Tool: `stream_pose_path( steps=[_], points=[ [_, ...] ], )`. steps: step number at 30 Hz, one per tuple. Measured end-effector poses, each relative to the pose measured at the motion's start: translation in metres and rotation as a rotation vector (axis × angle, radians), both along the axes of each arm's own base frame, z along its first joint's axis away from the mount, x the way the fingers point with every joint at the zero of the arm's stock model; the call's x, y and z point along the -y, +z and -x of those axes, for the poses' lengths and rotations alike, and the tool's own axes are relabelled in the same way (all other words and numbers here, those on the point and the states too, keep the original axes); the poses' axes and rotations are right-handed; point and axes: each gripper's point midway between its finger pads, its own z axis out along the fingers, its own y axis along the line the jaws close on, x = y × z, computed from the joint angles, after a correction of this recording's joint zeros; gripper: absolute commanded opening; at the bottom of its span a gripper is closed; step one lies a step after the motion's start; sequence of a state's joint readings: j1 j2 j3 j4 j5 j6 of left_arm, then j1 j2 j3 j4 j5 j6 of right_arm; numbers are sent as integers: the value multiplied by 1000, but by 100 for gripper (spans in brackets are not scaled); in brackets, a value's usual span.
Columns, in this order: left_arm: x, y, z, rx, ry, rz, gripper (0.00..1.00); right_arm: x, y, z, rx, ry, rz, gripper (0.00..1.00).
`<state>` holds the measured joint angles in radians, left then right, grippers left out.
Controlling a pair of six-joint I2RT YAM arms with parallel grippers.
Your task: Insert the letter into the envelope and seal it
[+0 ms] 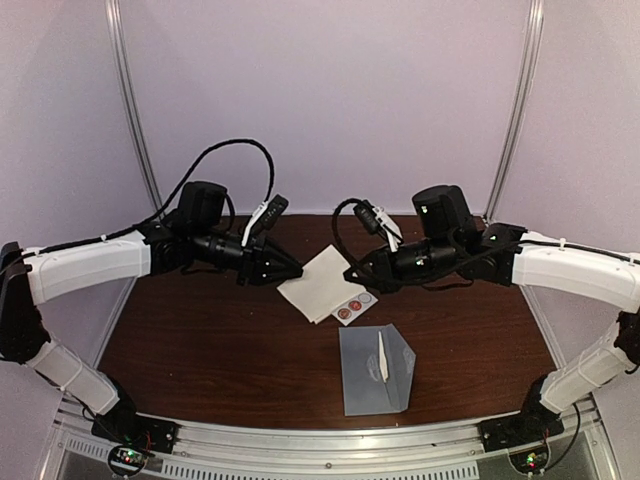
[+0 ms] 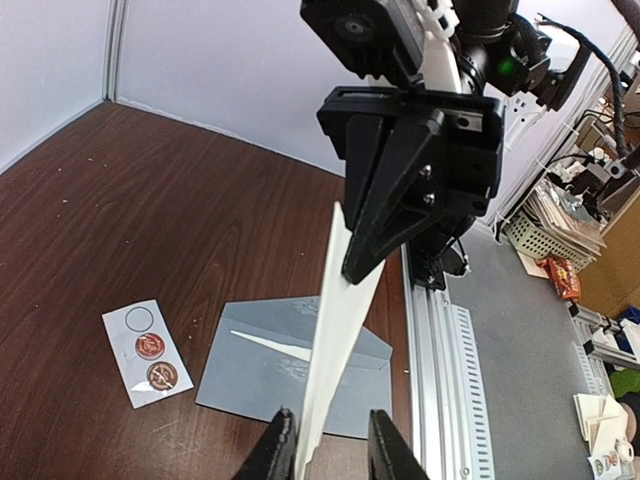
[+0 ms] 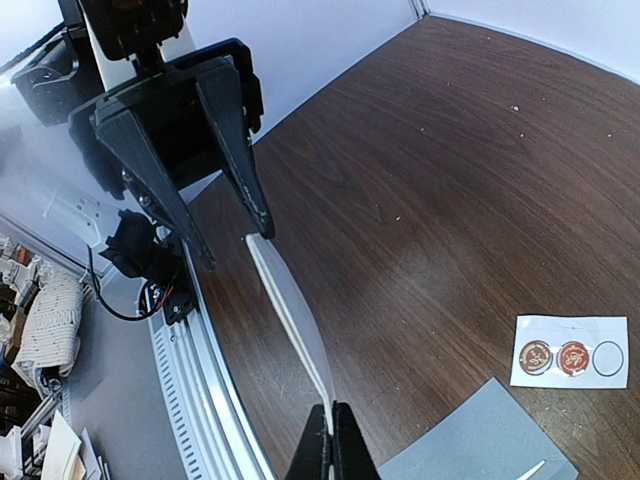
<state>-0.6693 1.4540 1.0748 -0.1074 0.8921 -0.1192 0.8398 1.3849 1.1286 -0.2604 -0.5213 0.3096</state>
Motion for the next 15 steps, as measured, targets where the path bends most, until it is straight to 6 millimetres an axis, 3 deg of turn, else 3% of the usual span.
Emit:
stream_pose_path(
  steps=[7, 11, 15],
  points=[
    [3, -10, -3, -15, 9, -22, 35, -3, 2, 7, -15, 37, -16, 0],
    [3, -12, -5, -16, 21, -27, 15, -4, 2, 10, -25, 59, -24, 0],
    [3, -12, -5, -11, 18, -27, 12, -5, 3, 11, -24, 64, -28, 0]
  ],
)
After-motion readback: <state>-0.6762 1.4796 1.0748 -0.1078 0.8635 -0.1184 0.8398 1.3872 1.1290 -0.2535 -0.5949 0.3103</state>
